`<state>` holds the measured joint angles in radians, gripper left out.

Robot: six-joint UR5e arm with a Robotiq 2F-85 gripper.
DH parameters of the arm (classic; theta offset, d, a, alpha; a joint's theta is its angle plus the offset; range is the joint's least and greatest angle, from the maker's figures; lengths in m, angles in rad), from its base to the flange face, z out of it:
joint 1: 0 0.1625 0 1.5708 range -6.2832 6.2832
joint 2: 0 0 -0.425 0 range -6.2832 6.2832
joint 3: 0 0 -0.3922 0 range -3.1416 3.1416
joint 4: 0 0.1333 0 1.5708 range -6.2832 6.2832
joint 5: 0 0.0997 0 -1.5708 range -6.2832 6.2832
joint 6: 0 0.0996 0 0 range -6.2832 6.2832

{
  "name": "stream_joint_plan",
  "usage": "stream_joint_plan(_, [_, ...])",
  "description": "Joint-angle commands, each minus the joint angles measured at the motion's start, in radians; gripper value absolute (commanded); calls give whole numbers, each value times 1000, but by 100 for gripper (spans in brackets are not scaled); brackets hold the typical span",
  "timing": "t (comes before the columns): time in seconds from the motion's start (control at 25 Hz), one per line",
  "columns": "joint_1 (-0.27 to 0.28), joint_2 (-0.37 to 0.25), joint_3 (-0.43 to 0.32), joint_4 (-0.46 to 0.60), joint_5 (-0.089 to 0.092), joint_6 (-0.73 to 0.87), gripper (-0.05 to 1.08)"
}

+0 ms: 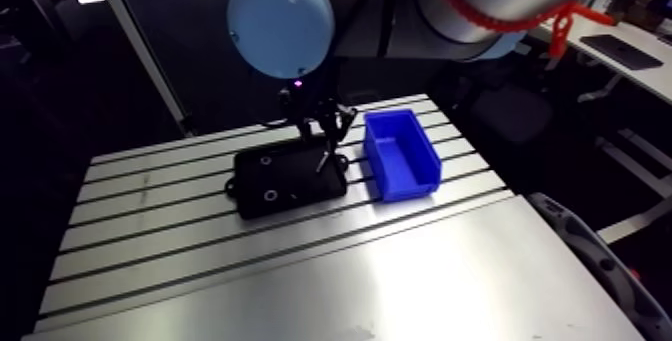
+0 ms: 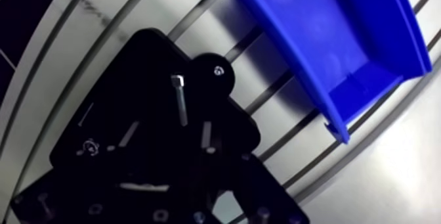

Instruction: Pick up the M10 bolt from the tray and put it into the blue bin.

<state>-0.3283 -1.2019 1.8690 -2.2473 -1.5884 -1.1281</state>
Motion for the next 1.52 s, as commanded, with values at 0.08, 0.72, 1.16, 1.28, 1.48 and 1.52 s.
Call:
stream_joint_plan(0.08, [0,25,11,-32,1,-3,50])
stream_joint_plan(0.72, [-2,74,-14,-32,6,-5,53])
stream_joint_plan(1.16, [0,101,-32,-30,9,-5,53])
stream_joint_plan(1.28, [-2,104,-35,-29,11,-5,53])
stream_joint_plan(1.48, [-2,104,-37,-29,12,-5,54])
stream_joint_plan(1.52, [-2,104,-37,-29,12,-5,54])
